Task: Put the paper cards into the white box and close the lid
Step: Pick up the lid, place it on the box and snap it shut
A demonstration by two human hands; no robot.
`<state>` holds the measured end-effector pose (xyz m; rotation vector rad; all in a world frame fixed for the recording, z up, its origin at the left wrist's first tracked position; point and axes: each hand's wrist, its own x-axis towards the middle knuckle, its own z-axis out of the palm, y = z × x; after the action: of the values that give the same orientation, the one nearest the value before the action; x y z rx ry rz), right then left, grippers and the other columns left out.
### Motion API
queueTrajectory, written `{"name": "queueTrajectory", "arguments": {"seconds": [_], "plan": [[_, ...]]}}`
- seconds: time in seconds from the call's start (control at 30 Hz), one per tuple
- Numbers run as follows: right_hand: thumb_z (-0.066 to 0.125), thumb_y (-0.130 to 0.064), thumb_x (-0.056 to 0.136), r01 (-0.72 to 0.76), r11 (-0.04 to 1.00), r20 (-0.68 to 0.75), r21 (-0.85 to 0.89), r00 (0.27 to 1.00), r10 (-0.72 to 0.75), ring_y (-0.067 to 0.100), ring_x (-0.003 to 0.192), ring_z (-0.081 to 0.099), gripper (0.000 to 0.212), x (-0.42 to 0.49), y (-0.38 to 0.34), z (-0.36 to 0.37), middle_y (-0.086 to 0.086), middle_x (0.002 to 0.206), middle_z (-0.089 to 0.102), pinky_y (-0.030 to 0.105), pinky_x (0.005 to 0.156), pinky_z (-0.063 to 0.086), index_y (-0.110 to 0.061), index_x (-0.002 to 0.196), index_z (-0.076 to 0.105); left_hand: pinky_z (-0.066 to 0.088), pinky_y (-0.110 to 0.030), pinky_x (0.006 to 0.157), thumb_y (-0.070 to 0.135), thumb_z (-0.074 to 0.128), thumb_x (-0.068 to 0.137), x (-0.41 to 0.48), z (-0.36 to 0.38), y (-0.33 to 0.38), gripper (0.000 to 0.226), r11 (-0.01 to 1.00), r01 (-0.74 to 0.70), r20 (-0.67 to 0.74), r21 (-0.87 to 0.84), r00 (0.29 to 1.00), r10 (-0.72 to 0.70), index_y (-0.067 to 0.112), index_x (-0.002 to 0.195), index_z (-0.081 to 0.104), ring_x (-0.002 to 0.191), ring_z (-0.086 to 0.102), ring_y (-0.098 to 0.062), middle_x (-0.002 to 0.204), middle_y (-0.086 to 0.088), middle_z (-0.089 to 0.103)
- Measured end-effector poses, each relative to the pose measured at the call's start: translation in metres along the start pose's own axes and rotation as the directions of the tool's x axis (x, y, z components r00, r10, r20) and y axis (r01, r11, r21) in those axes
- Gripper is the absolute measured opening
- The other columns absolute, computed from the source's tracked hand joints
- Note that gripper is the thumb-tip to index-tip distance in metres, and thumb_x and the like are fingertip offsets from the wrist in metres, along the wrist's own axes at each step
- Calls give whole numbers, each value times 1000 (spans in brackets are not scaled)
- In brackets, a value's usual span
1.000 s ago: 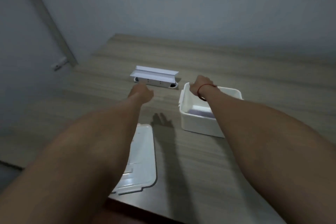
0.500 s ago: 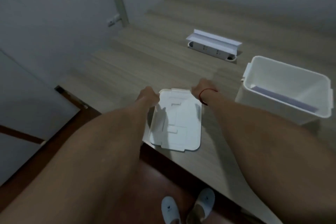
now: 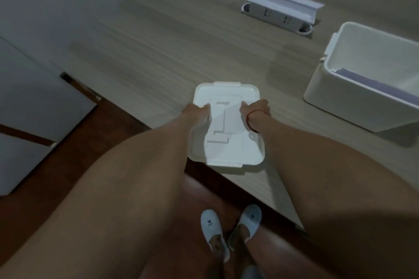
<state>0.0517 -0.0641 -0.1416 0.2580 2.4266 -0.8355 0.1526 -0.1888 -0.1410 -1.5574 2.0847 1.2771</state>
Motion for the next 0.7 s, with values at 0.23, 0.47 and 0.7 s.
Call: {"name": "queueTrajectory", "arguments": {"seconds": [0.23, 0.47, 0.7], "plan": [[46, -55, 89, 96, 937, 75, 335, 989, -128, 33, 135, 42, 78, -46, -78, -70, 15, 150, 39, 42, 113, 35, -2, 144, 29, 52, -36, 69, 50, 80, 64, -55, -78, 55, 69, 938, -339, -115, -71, 937, 330, 3, 110, 58, 96, 65, -25, 95, -12, 66], [29, -34, 97, 137, 416, 8, 899, 944, -329, 27, 102, 57, 41, -129, -190, -185, 12, 123, 59, 42, 97, 47, -12, 120, 55, 50, -34, 78, 22, 75, 76, -137, -160, 148, 34, 723, -657, -422, 216, 604, 675, 1, 103, 71, 101, 67, -31, 106, -22, 71], [38, -49, 96, 68, 215, 27, 974, 912, -409, 30, 103, 60, 45, -191, -211, -235, 9, 97, 53, 43, 95, 51, -11, 115, 52, 50, -39, 77, 2, 46, 87, -180, -177, 185, 28, 652, -504, -451, 566, 473, 757, 10, 102, 68, 100, 65, -37, 106, -19, 68]]}}
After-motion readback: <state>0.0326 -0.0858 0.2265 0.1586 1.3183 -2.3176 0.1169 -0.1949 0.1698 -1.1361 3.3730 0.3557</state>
